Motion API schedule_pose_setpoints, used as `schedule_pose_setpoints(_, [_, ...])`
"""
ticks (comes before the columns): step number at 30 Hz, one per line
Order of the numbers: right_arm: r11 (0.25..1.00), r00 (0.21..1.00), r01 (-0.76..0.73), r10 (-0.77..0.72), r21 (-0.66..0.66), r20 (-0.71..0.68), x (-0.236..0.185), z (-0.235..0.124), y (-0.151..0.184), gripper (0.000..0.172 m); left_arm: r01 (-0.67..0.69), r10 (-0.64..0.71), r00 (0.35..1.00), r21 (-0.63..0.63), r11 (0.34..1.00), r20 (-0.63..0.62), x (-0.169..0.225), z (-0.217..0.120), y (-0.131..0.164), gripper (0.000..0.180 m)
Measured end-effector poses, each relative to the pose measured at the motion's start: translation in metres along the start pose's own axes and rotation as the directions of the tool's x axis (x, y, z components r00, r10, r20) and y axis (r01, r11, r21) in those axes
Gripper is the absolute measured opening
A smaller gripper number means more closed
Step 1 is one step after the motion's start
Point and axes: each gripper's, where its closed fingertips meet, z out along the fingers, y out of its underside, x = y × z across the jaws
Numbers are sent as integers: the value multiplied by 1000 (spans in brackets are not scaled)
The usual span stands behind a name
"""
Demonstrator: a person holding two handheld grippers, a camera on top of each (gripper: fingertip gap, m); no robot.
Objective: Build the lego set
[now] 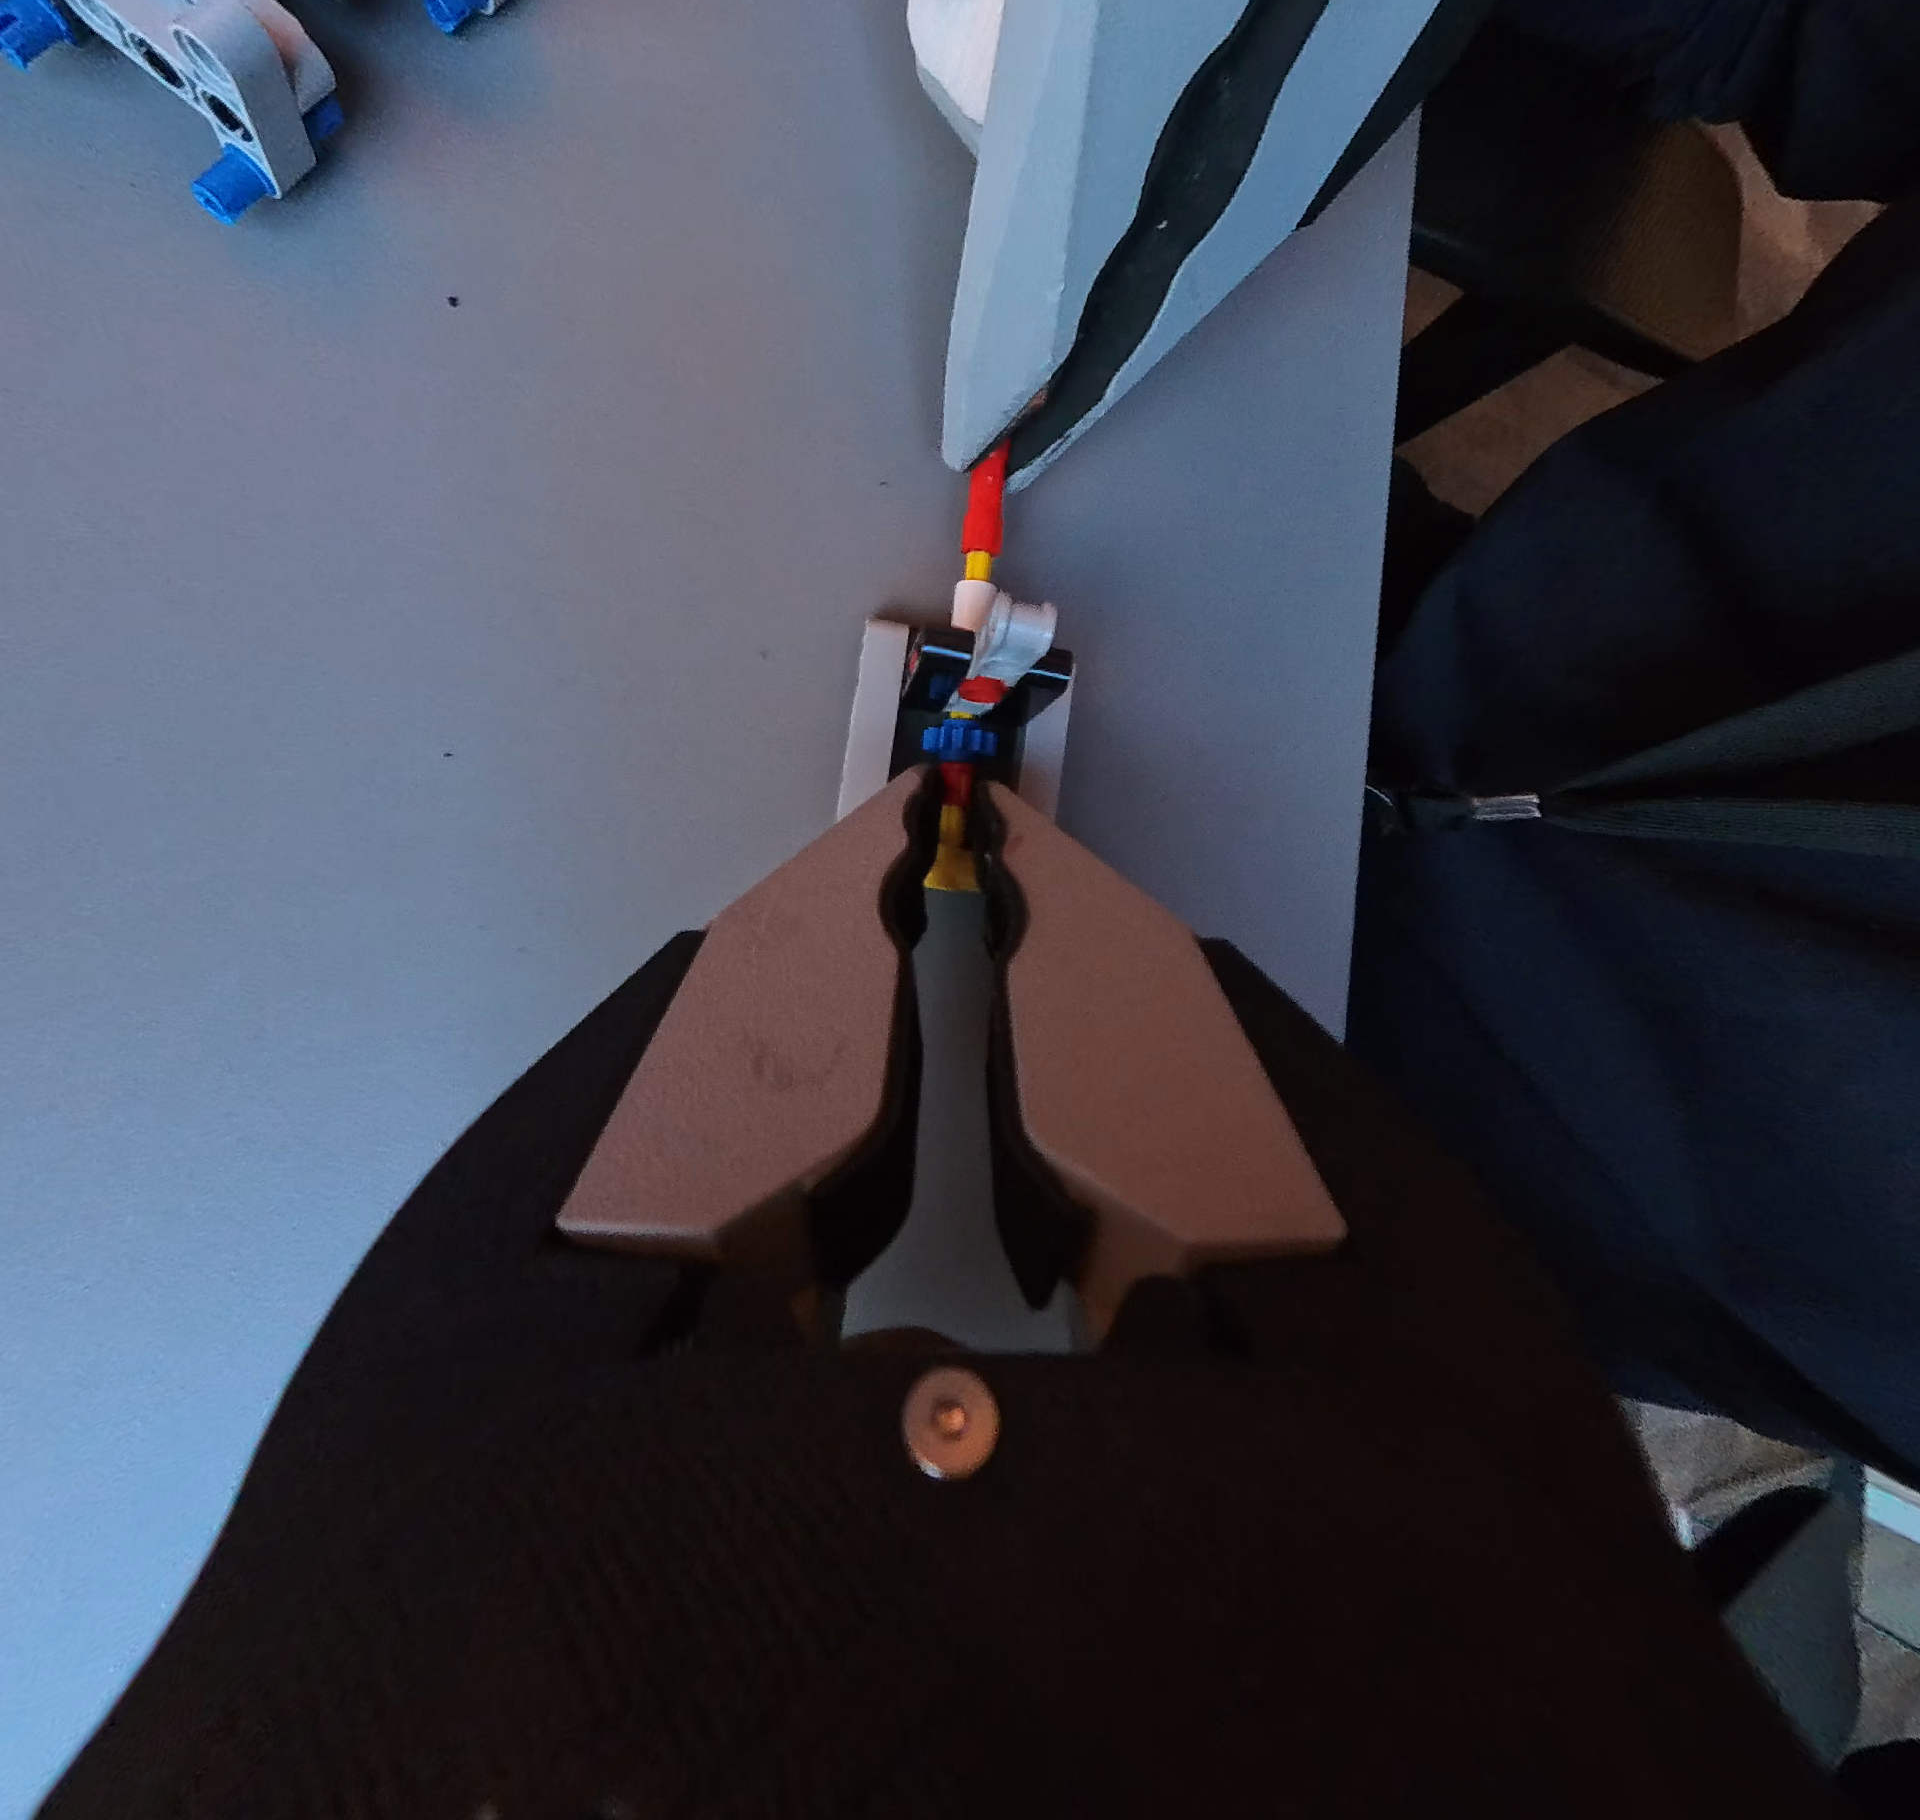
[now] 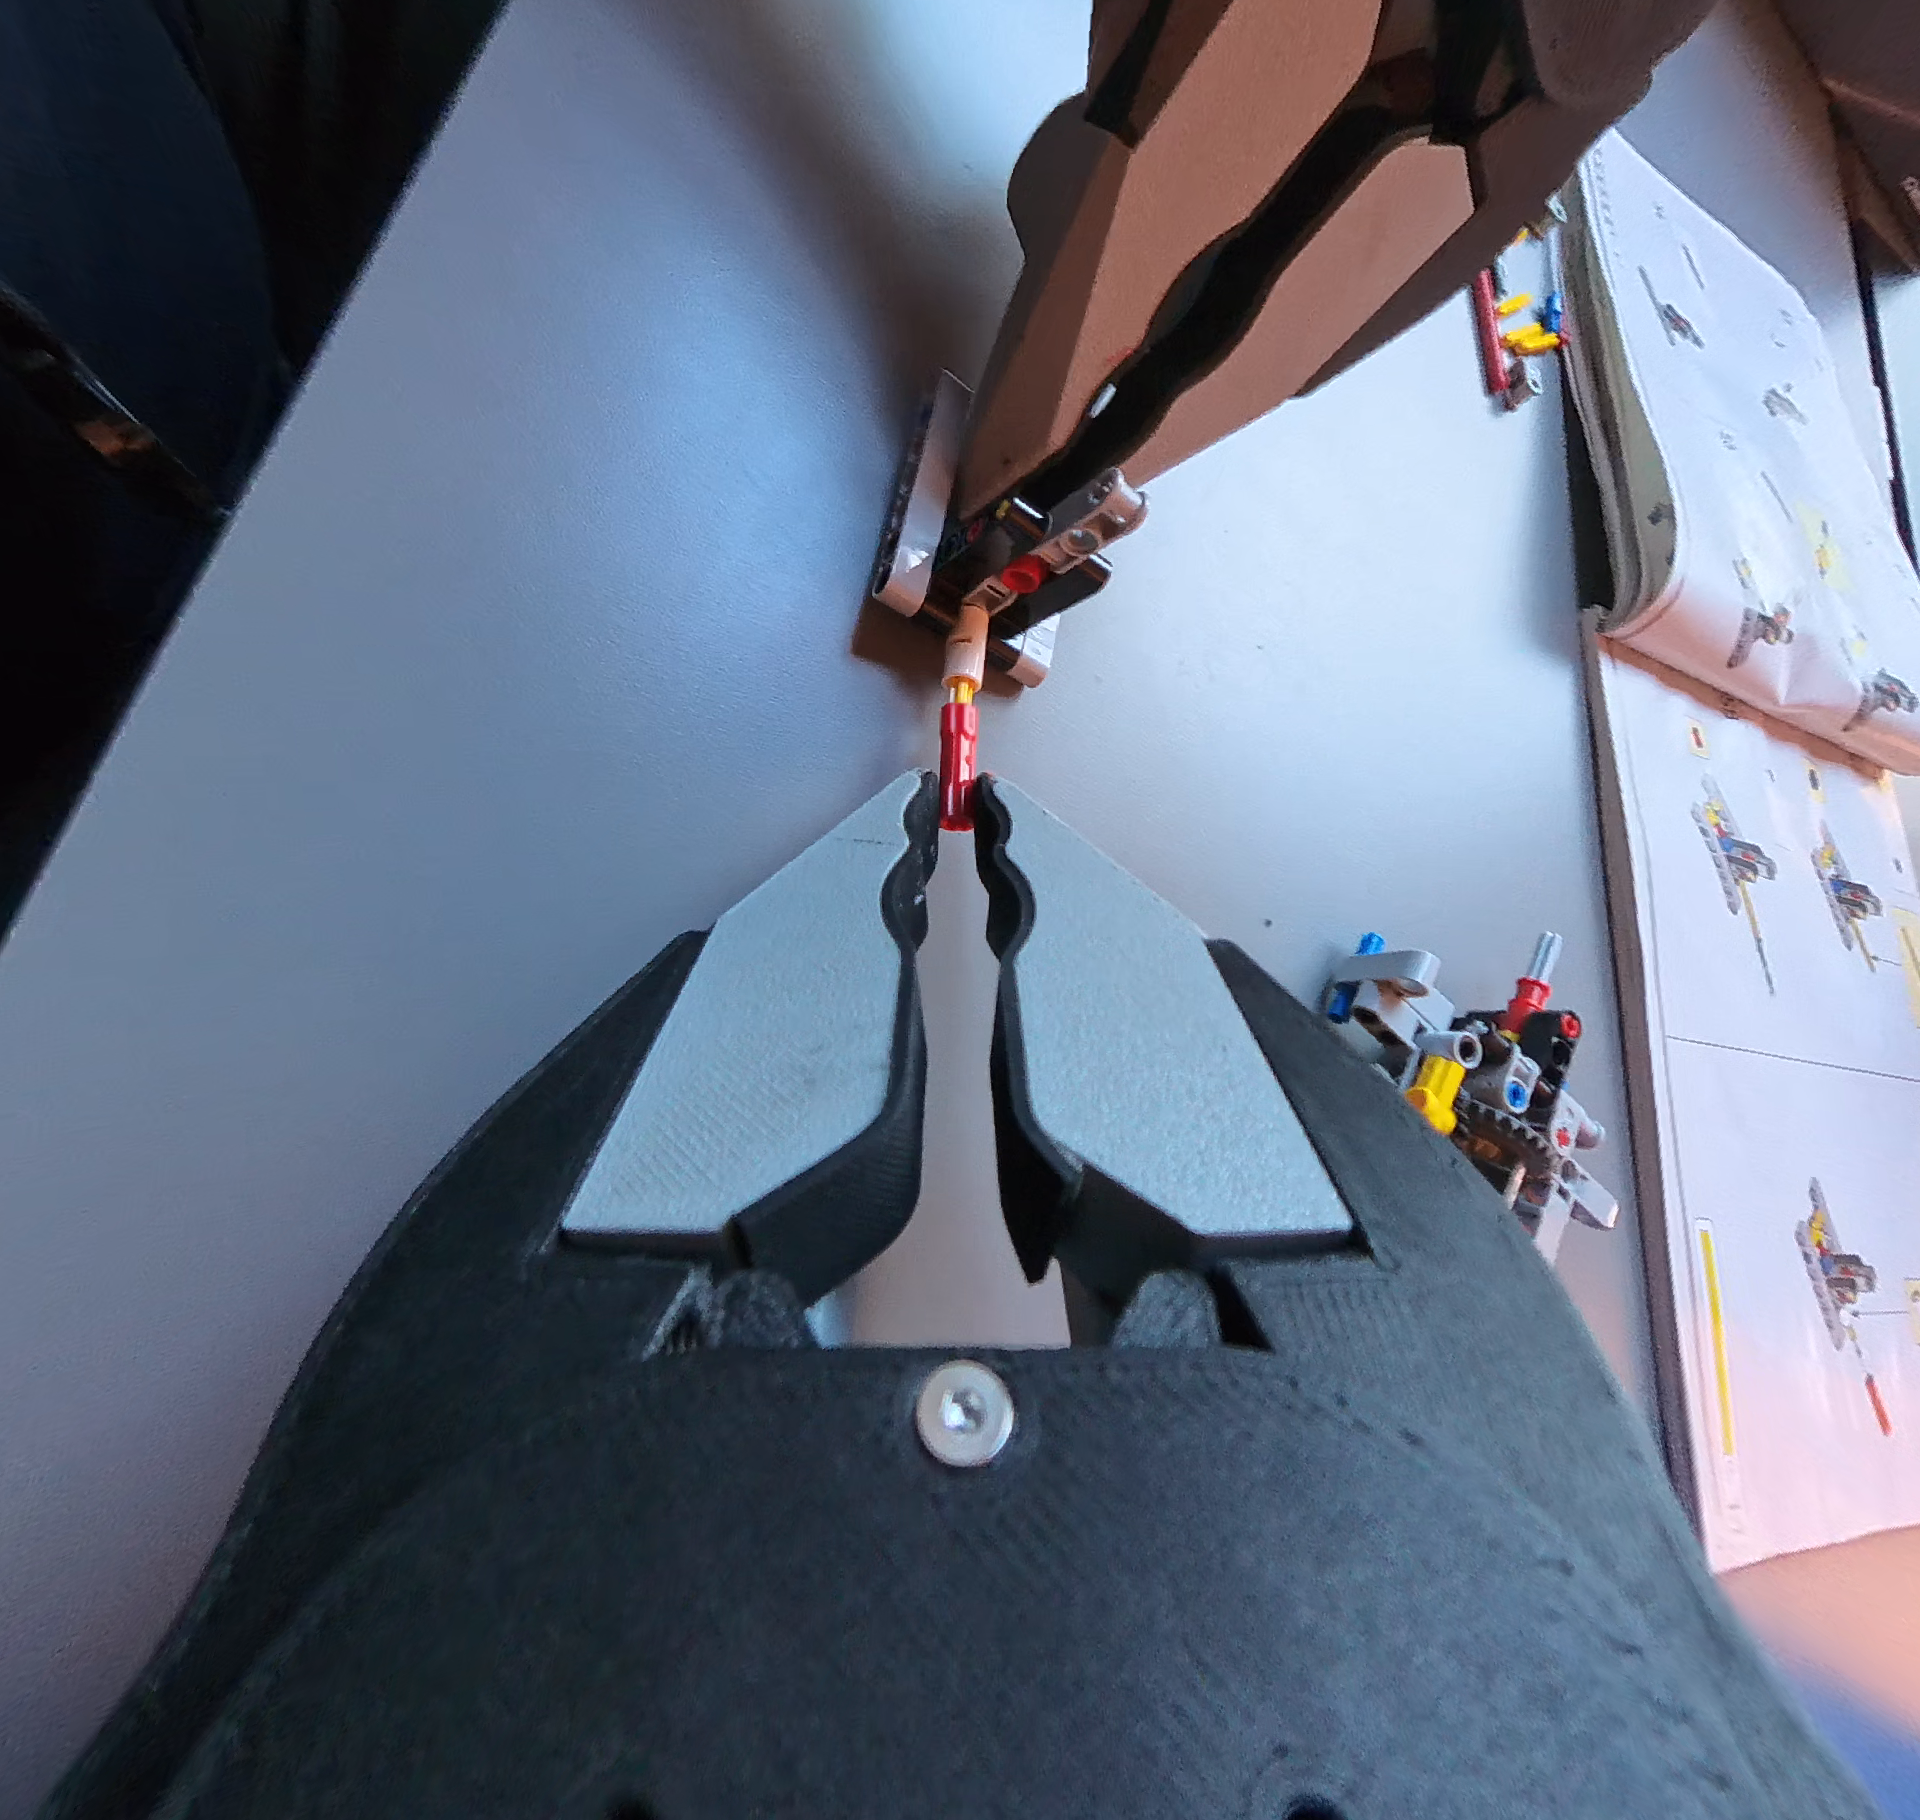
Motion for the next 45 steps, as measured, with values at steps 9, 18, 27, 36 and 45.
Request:
schedule_pose_setpoints(9, [999,998,32,-33,-23,-50,0,0,-1,3,29,-29,999,18,999,-13,1,0,0,3])
schedule_pose_setpoints(18, [987,976,127,-141,-95,-168,5,3,2,3,72,-69,996,60,996,-55,3,-2,-2,3])
schedule_pose_setpoints(27, [978,965,172,-192,-122,-179,1,5,1,3,65,-62,997,64,996,-50,4,-1,-2,3])
schedule_pose_setpoints(36, [874,869,387,-452,-293,-201,-8,5,-2,3,84,-85,995,-12,996,-48,8,0,3,2])
schedule_pose_setpoints(45, [916,934,273,-326,-295,-148,-14,2,-1,3,181,-181,983,-2,984,-30,5,1,0,1])
